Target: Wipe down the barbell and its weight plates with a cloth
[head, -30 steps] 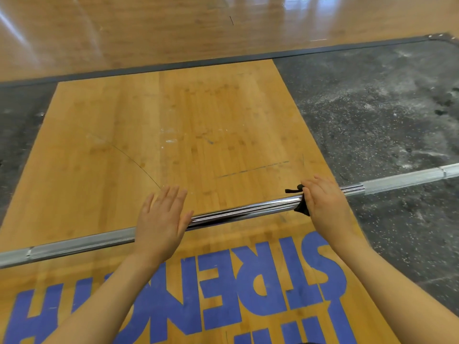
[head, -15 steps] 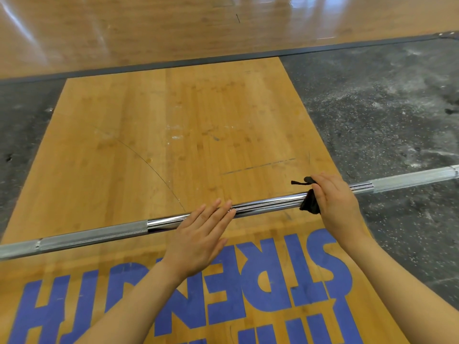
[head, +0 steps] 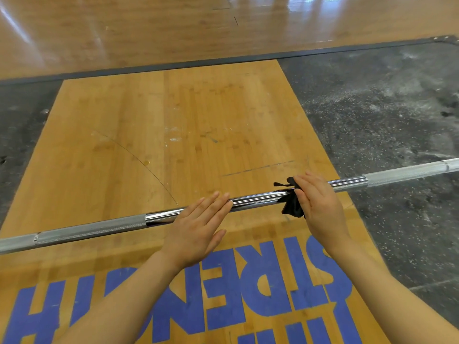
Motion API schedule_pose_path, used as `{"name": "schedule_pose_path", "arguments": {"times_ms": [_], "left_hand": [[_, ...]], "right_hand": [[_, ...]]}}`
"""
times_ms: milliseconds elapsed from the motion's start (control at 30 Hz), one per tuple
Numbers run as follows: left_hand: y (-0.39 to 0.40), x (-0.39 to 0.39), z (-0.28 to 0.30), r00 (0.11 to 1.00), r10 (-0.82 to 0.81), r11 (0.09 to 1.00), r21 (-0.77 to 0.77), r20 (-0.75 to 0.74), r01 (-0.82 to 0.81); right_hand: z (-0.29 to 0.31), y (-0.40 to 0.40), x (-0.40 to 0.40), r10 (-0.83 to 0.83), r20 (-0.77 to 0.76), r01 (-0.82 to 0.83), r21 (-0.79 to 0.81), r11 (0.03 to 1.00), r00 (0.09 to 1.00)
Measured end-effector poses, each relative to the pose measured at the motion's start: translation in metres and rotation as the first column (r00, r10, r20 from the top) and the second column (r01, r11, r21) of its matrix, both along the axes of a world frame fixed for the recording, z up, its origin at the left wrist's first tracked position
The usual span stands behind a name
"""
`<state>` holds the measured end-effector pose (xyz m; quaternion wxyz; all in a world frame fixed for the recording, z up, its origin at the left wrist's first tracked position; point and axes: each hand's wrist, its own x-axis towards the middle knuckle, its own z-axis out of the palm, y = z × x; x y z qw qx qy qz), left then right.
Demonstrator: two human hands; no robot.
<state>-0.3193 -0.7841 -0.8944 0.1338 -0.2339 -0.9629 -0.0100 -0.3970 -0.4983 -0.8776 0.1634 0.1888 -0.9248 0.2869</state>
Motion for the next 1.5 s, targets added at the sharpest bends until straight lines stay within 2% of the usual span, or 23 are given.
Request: {"name": "schedule_pose_path", "arguments": {"times_ms": [300,633,800,900,967,1133,1400,1500], "left_hand": [[-0.006,-0.018,0.000,1.000,0.015,1.000,0.018,0.011,-0.015],[-0.015,-0.043,0.002,0.998,0.028,0.999,0.044,0.058,-0.030],[-0.023,-0.060,0.003,0.998,0.016,1.000,0.009,0.068,-0.017],[-0.026,-0.070,0.003,0.998,0.015,1.000,0.008,0.062,-0.016],[-0.029,-0.076,0.002,0.998,0.022,1.000,0.006,0.058,-0.023],[-0.033,-0.092,0.001,0.997,0.046,0.999,-0.005,0.057,-0.045],[-0.034,-0.117,0.002,0.988,0.140,0.990,-0.044,0.060,-0.137],[-0.036,-0.125,0.003,0.985,0.160,0.987,-0.044,0.061,-0.157]], "right_hand": [[0.001,-0.021,-0.005,0.055,-0.084,-0.053,0.036,0.998,0.995],[0.004,-0.045,-0.027,0.136,-0.110,-0.125,0.095,0.988,0.985],[0.000,-0.058,-0.045,0.149,-0.048,-0.141,0.140,0.980,0.988],[-0.004,-0.064,-0.057,0.115,0.089,-0.127,0.140,0.982,0.989],[-0.005,-0.068,-0.065,0.100,0.126,-0.118,0.142,0.983,0.987],[-0.007,-0.074,-0.077,0.107,0.103,-0.125,0.192,0.973,0.989],[-0.009,-0.093,-0.097,0.092,0.069,-0.103,0.181,0.978,0.993],[-0.009,-0.117,-0.095,0.142,0.059,-0.150,0.175,0.973,0.988]]}}
